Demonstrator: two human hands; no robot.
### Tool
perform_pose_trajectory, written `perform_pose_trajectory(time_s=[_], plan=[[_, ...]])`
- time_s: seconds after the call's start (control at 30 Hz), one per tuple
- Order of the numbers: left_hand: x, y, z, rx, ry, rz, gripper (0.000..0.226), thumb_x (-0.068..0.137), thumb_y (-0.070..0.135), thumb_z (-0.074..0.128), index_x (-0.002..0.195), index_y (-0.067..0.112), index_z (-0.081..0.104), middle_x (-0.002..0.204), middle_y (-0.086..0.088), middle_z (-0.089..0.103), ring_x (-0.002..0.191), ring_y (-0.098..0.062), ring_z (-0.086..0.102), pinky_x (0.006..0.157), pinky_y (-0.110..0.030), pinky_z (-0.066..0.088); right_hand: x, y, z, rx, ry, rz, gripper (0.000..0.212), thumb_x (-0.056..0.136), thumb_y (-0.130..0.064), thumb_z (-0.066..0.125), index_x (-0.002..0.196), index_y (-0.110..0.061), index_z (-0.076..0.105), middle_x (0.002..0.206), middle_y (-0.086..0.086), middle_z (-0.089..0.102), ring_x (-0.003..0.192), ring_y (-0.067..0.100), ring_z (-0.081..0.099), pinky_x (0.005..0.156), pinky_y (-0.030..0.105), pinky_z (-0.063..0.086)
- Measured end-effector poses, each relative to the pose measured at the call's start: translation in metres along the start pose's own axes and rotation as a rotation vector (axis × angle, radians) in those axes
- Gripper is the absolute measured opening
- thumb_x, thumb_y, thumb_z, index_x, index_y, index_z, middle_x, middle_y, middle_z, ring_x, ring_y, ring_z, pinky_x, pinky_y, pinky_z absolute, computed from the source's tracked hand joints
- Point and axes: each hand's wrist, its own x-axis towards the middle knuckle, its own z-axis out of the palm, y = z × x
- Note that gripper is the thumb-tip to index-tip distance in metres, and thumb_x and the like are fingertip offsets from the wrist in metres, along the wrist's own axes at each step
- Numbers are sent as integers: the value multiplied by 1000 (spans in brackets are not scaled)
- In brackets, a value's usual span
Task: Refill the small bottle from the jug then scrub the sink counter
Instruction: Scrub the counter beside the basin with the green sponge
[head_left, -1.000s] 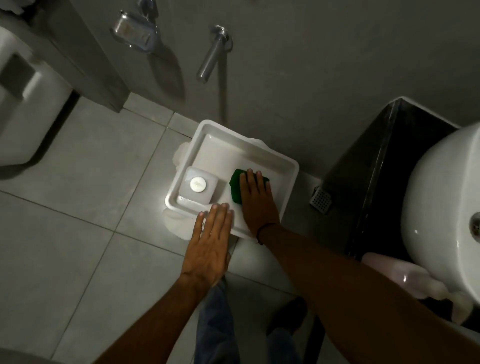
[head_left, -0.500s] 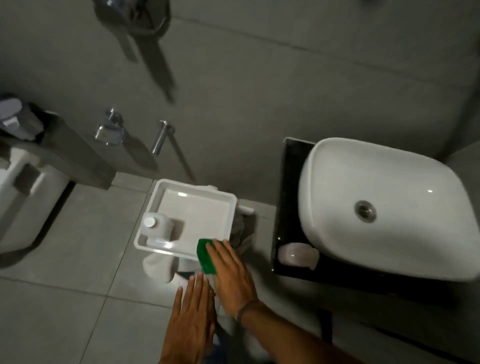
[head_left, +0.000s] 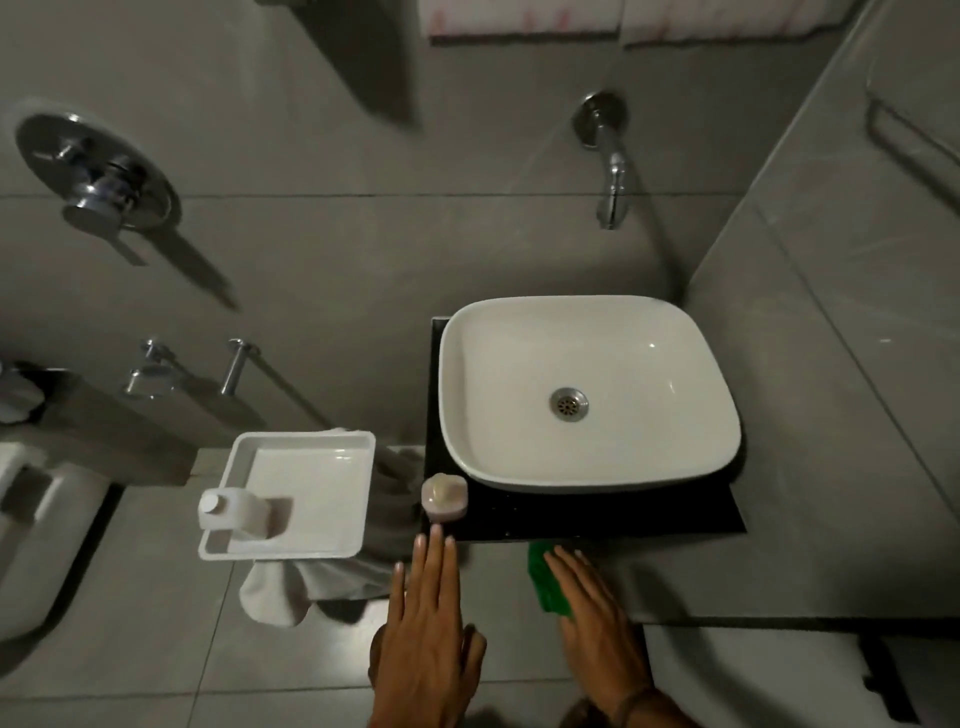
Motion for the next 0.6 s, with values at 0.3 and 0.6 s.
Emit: perform_pose_trajectory(time_s=[0.3, 0.6], plan=[[88, 37, -16, 207, -48, 81, 91, 89, 32, 42, 166, 1, 3, 175, -21, -4, 163, -38, -6, 131, -59, 1, 59, 41, 1, -149, -10, 17, 73, 90, 15, 44, 156, -15, 35, 165, 5, 29, 156, 29, 17, 126, 36, 18], [92, 33, -2, 262, -78, 64, 89, 95, 34, 38, 165, 2, -7, 174, -22, -14, 162, -36, -15, 127, -58, -21, 66, 41, 13, -334, -28, 20, 78, 78, 18, 56, 151, -10, 46, 158, 12, 43, 150, 38, 31, 123, 50, 23]])
